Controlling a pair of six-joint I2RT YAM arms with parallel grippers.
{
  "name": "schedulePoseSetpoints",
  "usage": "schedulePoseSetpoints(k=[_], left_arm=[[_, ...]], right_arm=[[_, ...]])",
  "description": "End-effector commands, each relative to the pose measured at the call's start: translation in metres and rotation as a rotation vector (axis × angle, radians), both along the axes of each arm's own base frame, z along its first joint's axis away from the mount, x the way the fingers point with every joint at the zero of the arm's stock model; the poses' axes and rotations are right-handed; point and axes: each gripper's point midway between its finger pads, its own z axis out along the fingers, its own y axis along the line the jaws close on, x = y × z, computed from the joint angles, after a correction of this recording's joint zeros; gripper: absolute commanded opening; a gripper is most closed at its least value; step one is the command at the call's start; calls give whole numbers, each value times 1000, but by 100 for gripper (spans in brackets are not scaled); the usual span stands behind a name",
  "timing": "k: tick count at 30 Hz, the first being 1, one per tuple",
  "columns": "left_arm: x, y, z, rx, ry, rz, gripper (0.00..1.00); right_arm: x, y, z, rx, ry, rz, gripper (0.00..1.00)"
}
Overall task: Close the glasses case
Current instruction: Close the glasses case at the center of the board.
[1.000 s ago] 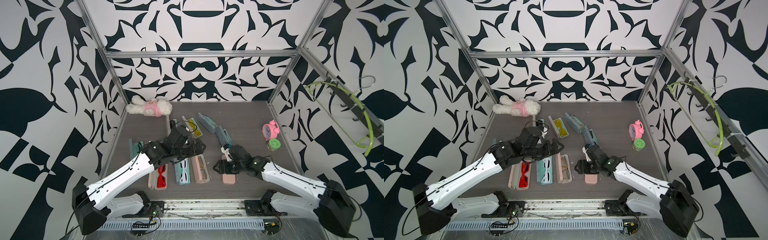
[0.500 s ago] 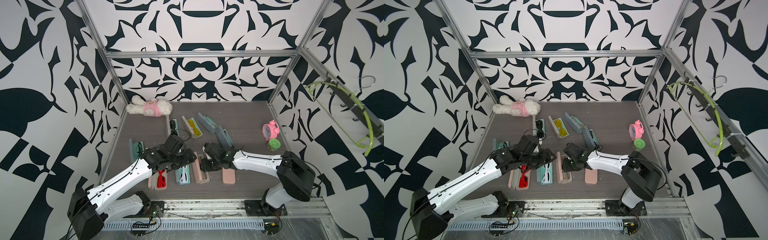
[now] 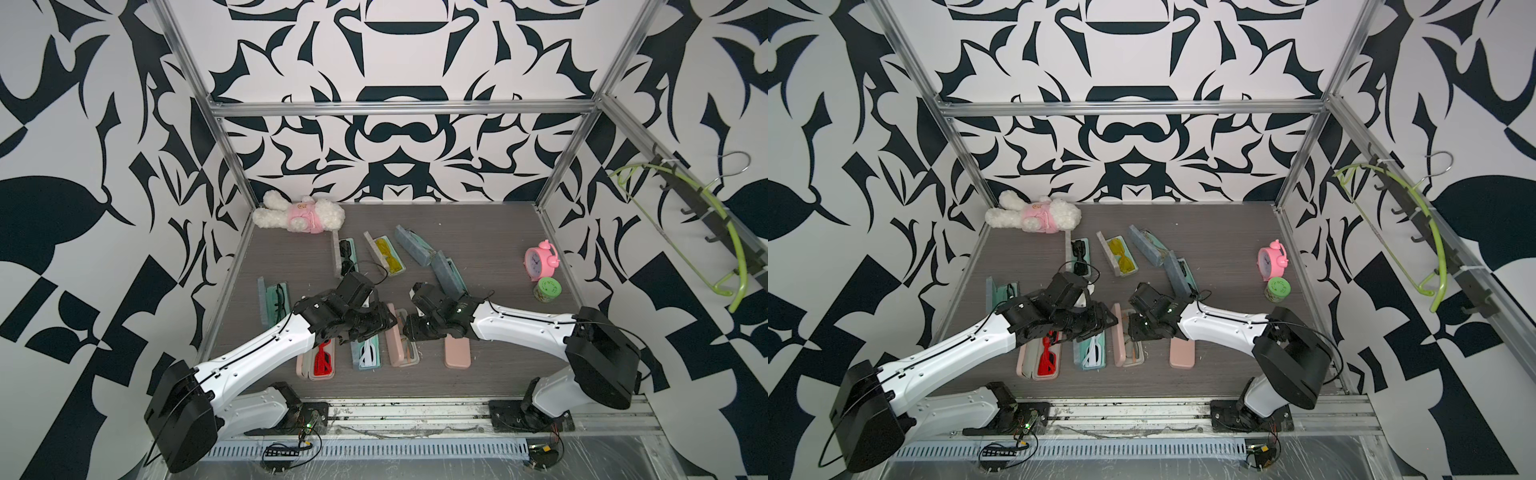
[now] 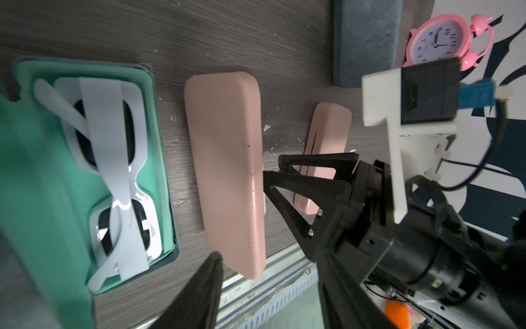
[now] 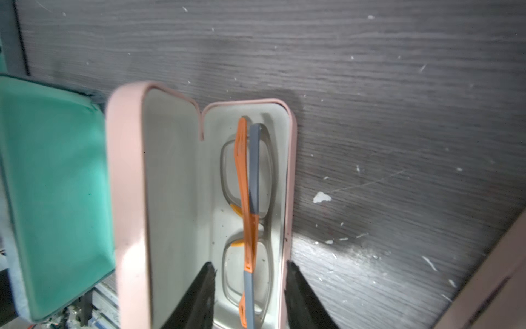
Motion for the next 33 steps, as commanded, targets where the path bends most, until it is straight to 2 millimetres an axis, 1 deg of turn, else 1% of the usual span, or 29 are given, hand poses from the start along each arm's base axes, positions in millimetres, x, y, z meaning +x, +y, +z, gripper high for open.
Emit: schedulePoseSetpoints(k=[1,4,11,14,15,19,24,29,33], left_arm=[[-2,-8,-5,-8,3,-30,55],[-4,-13,-10,7,7,-54,53],[-5,-16,-22,29,27,-66,45],[-6,-18,-21,22,22,-71,44],[-6,-19,-31,45,45,-74,42],[-7,-20,-36,55,53,-78,40],[-7,-21,-39,58,56,-79,40],[-6,-21,-38,58,53,-75,41],[-6,-20,-38,60,52,-72,42]], right_arm=[[-2,-7,-11,-28,10,-17,39],[-2,-6,-17,-34,18,-18,35],[-2,-6,-26,-44,31,-20,29],[-4,-8,-30,-51,36,-23,27],[-4,-7,-30,-47,36,-25,25],[-5,-10,-32,-51,37,-31,22],[-6,-13,-27,-36,24,-40,23],[-5,-12,-13,-5,-1,-41,28],[-6,-13,-12,0,1,-41,29]])
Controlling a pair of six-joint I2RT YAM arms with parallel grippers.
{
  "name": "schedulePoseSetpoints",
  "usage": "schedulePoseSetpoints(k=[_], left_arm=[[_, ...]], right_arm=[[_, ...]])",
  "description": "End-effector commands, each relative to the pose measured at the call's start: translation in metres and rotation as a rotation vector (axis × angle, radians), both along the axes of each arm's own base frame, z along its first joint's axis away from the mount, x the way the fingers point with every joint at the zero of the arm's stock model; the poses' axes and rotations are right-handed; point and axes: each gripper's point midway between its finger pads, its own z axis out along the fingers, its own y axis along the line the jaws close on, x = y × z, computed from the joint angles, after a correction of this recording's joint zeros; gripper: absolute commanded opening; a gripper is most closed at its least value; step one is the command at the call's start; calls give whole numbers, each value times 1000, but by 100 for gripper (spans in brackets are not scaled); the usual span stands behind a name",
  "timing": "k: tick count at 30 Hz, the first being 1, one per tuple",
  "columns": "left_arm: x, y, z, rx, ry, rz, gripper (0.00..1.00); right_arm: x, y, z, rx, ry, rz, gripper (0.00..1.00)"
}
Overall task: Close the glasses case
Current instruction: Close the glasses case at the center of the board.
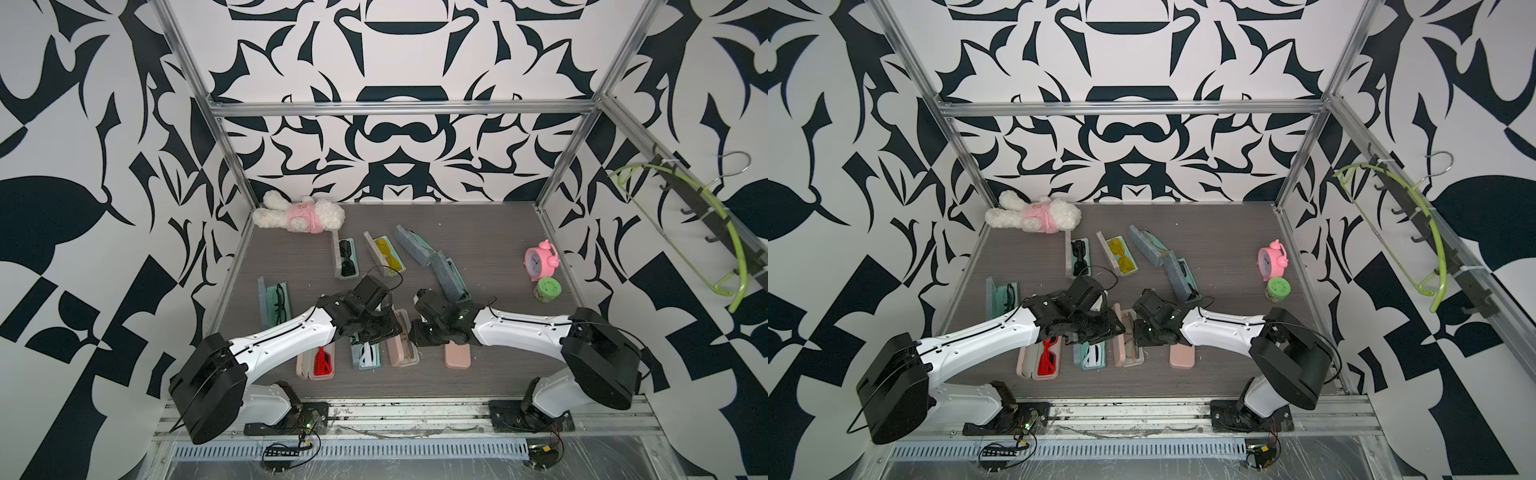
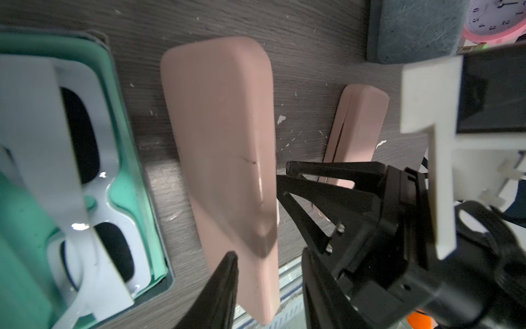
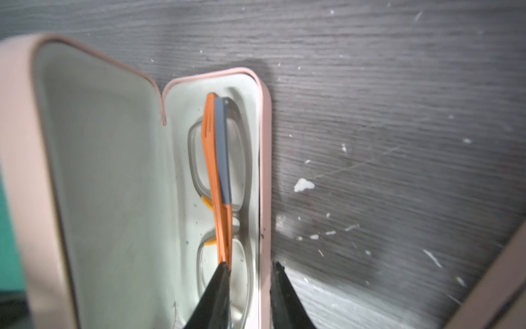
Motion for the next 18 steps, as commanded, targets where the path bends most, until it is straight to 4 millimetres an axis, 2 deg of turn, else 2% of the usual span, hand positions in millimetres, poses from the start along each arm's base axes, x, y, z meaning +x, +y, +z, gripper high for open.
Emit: schedulePoseSetpoints(k=[1,18], left_arm=[[-2,2,-3,5,0,-3,43],[-2,0,-10,14,13,-8,35]], right_arm=[[0,-4,3,-12,-10,-13,29],[-2,-5,-18,-28,21,-19,22]])
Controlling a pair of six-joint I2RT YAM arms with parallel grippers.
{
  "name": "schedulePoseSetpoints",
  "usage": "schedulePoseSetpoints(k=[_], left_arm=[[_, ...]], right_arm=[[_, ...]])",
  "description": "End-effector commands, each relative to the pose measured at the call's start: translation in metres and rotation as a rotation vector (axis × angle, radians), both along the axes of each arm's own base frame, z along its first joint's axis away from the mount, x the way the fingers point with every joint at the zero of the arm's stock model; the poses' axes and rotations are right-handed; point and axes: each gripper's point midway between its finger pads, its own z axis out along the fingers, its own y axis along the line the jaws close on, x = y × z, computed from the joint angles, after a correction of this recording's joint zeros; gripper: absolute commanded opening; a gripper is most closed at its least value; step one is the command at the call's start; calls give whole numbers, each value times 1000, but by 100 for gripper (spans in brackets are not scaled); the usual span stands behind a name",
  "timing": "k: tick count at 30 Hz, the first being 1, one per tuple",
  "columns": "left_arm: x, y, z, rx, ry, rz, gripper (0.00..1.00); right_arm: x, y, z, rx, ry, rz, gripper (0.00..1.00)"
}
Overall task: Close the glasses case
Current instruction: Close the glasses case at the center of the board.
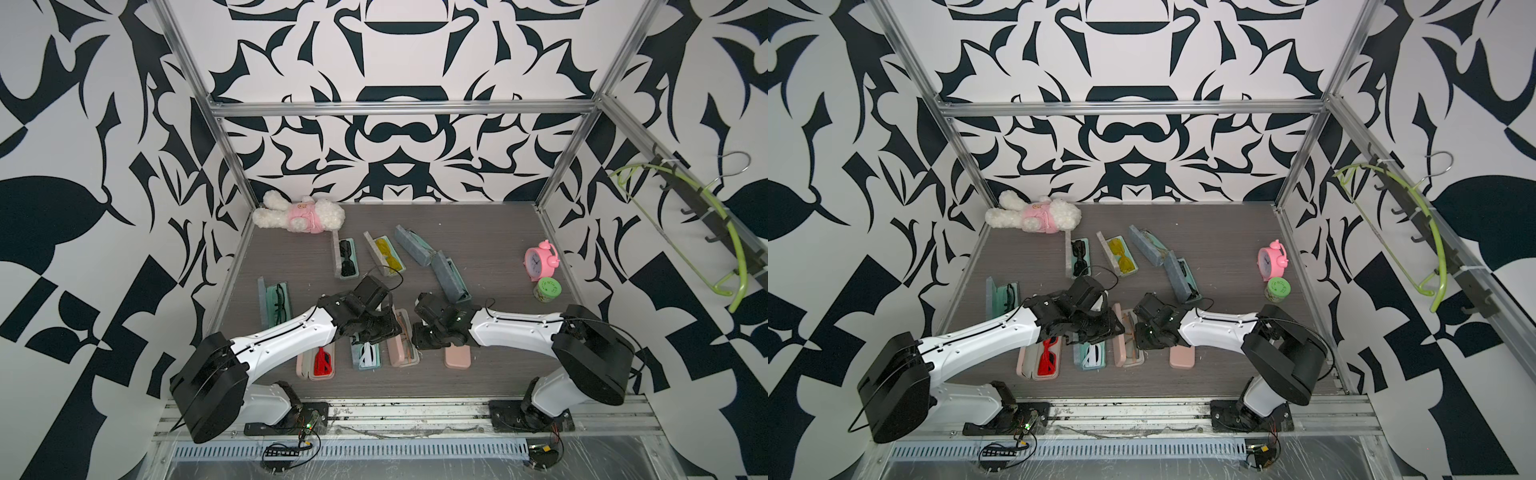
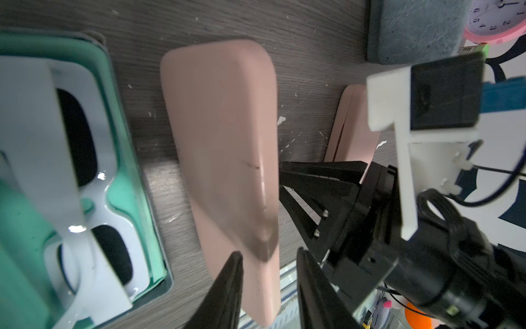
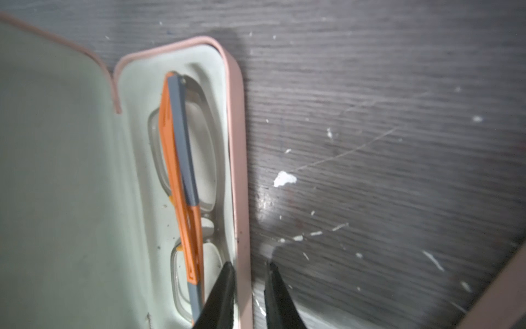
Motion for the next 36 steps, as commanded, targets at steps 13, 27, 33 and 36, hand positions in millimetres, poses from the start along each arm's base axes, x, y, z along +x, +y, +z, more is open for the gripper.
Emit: schedulePoseSetpoints(k=[13,27,33,36], left_arm=[[-3,1,-15,26,25,-17,30],[-4,-4,-21,28,37,-32,19],[-6,-8,-22,30,42,-45,17],[-6,-9,-23,33,43,-49,16]], right_arm=[[1,-1,-1,0,-7,-11,15],[-1,-2,-4,-3,-2,-13,12],[-1,-3,-3,-3,-3,-14,9],[-1,-4,-3,-2,-5,-16,9]])
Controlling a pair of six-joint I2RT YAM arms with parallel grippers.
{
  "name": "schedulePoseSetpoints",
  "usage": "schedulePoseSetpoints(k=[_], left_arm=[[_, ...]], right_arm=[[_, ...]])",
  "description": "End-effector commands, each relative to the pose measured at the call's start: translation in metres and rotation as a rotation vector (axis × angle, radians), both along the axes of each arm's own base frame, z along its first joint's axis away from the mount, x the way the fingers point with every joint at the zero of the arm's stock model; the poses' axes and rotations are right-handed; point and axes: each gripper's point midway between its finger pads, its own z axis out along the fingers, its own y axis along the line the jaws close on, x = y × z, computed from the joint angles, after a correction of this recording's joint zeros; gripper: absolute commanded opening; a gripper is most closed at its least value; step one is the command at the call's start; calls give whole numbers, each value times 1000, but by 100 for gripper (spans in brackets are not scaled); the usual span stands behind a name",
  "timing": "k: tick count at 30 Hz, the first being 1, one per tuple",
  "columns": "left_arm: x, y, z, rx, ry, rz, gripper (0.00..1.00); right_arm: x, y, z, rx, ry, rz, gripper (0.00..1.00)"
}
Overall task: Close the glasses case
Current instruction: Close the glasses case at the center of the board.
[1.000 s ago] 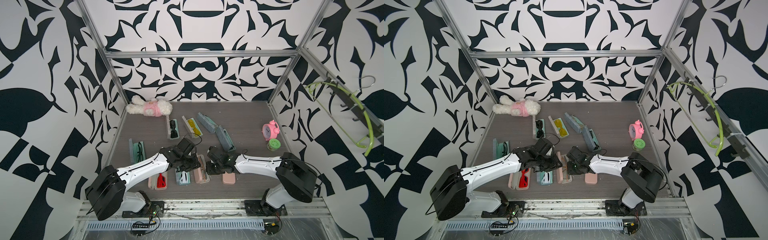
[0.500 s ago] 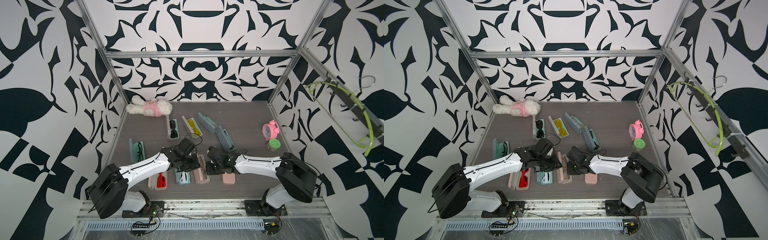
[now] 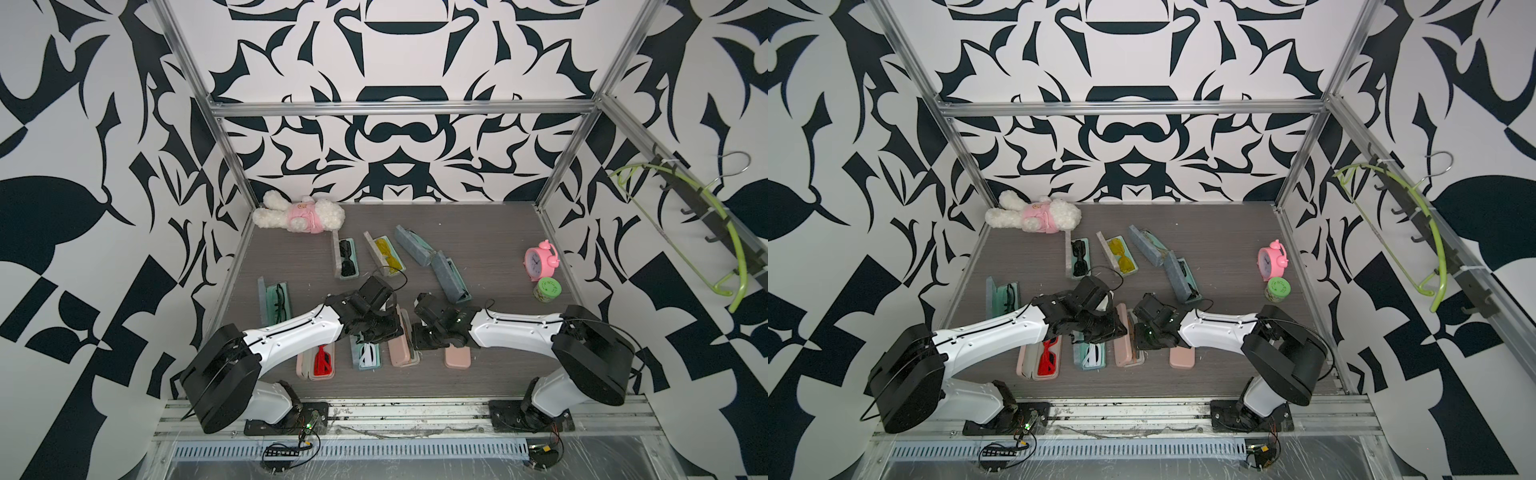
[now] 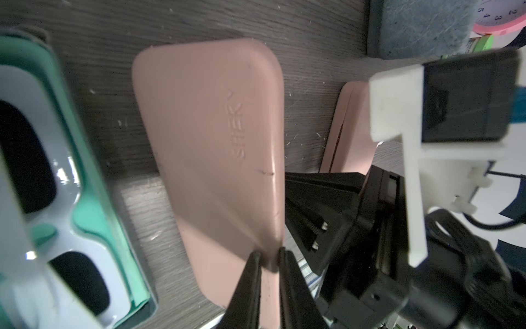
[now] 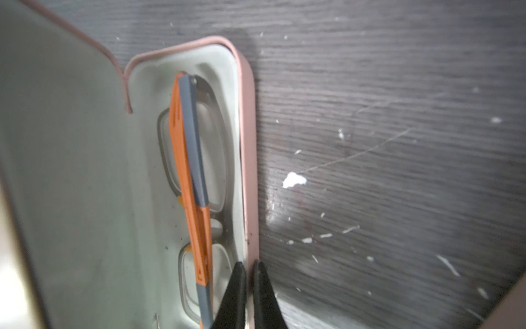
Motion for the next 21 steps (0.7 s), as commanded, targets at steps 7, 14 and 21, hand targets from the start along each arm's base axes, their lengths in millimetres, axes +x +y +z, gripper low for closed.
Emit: schedulePoseSetpoints(k=[7,14,21], left_arm=[[-11,-1,-17,56,38,-36,14],[-13,-6,-22,61,46,-48,12],[-15,-8,-27,63,59,-50,11]], right_arm=[[-4,-9,-4,-21,4,-13,6],[-5,-9,-4,-18,4,-14,4],[-5,-10,-4,-17,3,-16,4]])
